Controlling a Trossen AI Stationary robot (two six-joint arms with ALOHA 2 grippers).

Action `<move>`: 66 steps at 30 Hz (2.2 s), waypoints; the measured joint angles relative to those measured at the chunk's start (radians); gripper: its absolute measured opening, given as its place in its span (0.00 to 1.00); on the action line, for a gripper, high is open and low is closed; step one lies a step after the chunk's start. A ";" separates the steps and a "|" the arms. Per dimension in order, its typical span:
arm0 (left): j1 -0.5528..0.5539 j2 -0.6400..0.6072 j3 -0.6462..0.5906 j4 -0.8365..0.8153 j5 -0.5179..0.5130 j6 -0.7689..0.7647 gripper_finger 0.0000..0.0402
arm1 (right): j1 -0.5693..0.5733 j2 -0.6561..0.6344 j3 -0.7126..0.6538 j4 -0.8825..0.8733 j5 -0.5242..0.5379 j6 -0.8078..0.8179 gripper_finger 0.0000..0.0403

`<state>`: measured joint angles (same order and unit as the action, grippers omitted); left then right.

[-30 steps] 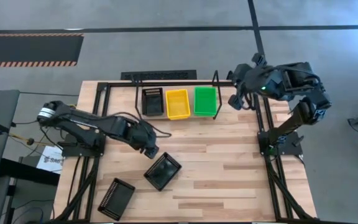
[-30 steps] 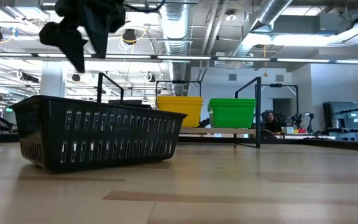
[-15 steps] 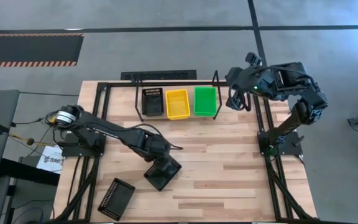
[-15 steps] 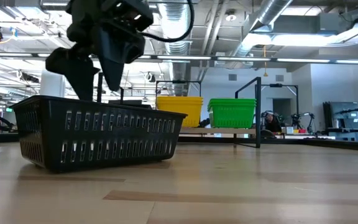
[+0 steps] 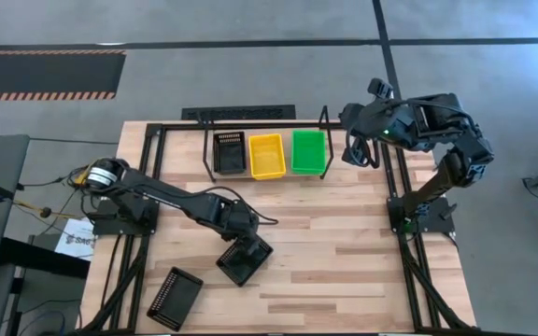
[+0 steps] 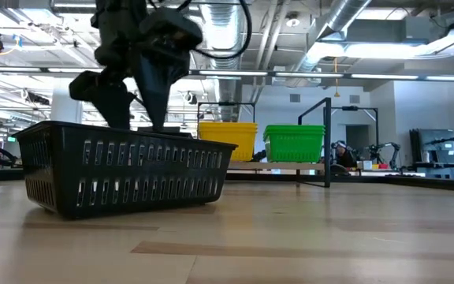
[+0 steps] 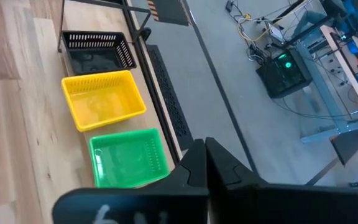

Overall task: Stack baskets on shelf by color
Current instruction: Stack the top black bin on top of the black bin on the shelf

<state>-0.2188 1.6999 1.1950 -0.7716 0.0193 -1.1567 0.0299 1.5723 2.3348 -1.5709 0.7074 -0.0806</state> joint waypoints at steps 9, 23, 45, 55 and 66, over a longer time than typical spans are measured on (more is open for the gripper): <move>0.000 0.034 0.000 0.060 0.036 0.003 0.69 | 0.000 0.000 0.000 0.000 0.000 -0.010 0.01; 0.008 0.055 -0.001 0.127 0.084 0.039 0.69 | 0.000 0.000 0.000 0.007 0.000 -0.029 0.01; -0.030 0.055 -0.004 0.090 0.133 0.169 0.69 | 0.000 0.000 0.000 0.010 0.000 -0.033 0.01; -0.064 0.107 -0.005 0.119 0.138 0.148 0.69 | 0.000 0.000 0.000 0.009 0.000 -0.033 0.01; -0.062 0.188 0.001 0.115 0.159 0.113 0.69 | 0.000 0.000 0.000 0.010 -0.004 -0.053 0.01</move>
<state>-0.2810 1.8881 1.1957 -0.6564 0.1787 -1.0442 0.0303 1.5723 2.3352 -1.5609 0.7038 -0.1333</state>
